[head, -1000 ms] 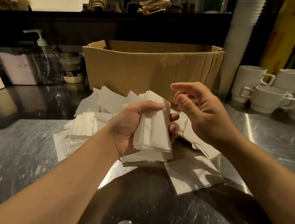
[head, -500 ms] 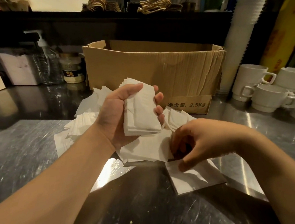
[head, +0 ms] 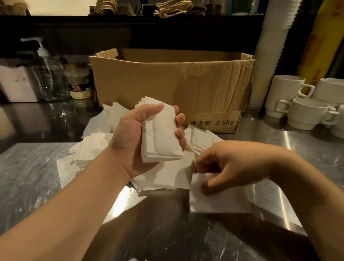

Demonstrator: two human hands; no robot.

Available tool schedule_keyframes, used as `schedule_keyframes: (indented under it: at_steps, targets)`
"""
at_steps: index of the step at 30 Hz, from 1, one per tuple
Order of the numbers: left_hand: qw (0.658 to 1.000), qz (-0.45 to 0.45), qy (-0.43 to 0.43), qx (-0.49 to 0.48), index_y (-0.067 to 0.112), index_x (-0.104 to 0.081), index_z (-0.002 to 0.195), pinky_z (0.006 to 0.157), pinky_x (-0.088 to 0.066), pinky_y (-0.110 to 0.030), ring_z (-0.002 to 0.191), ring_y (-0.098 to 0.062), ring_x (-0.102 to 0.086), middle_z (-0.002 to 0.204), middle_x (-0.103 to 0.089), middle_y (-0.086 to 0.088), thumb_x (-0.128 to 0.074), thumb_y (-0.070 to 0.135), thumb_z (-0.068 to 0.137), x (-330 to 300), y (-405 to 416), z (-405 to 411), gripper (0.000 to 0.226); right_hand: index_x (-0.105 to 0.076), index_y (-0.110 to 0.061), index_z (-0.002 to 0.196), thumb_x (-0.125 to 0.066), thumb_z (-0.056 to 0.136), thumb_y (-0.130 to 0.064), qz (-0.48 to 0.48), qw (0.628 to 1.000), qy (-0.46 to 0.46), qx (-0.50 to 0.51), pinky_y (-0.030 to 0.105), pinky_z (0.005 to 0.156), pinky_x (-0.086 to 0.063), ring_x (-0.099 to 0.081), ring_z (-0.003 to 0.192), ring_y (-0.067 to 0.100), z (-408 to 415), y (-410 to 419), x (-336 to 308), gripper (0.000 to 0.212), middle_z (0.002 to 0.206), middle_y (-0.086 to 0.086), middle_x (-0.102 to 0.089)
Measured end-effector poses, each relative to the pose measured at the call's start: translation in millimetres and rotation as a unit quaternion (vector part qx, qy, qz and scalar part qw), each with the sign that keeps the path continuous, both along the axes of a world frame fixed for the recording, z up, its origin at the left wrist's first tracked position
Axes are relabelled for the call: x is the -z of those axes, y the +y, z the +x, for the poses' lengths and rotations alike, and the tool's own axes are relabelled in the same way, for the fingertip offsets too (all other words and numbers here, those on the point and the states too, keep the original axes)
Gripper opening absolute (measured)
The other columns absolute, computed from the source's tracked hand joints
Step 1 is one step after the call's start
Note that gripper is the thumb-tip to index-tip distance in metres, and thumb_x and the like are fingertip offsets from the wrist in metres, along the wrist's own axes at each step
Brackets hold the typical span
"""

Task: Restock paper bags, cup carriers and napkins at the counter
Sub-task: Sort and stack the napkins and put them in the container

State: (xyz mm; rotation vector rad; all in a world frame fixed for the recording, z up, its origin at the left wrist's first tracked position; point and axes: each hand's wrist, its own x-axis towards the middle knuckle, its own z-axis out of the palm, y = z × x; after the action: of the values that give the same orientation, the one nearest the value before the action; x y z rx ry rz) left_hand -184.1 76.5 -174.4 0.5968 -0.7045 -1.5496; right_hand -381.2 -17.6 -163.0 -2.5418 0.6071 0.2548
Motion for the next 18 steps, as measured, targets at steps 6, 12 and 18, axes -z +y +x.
schedule_keyframes:
  at_steps: [6,12,18]
  targets:
    - [1.0,0.001,0.009,0.001,0.012,-0.052,0.127,0.074,-0.054,-0.035,0.078,-0.021,-0.056,0.099,-0.06,-0.01,-0.057,0.028,0.083,0.0,1.1,-2.4,0.047,-0.066,-0.025,0.113,-0.077,0.082,-0.025,0.13,0.958,-0.226,0.124,0.027,0.075,-0.061,-0.073,0.093,0.012,-8.7,-17.2,-4.4,0.034,0.102,-0.007,-0.076]
    - [1.0,0.011,-0.005,-0.001,0.014,-0.055,0.126,0.072,-0.057,-0.036,0.078,-0.021,-0.058,0.1,-0.062,-0.01,-0.058,0.031,0.081,1.4,1.1,-3.1,0.048,-0.074,-0.017,0.106,-0.072,0.092,-0.026,0.17,0.845,-0.409,0.299,0.029,0.065,-0.057,-0.073,0.083,0.018,-7.7,-34.4,1.9,0.016,0.094,0.0,-0.077]
    - [0.999,0.025,-0.017,-0.008,0.015,-0.055,0.128,0.072,-0.057,-0.035,0.079,-0.02,-0.06,0.101,-0.064,-0.01,-0.059,0.031,0.079,1.2,1.0,-3.8,0.051,-0.066,-0.015,0.099,-0.068,0.095,-0.015,0.208,0.774,-0.429,0.417,0.031,0.062,-0.051,-0.064,0.086,0.02,-9.9,-47.5,-0.5,0.003,0.098,0.005,-0.067]
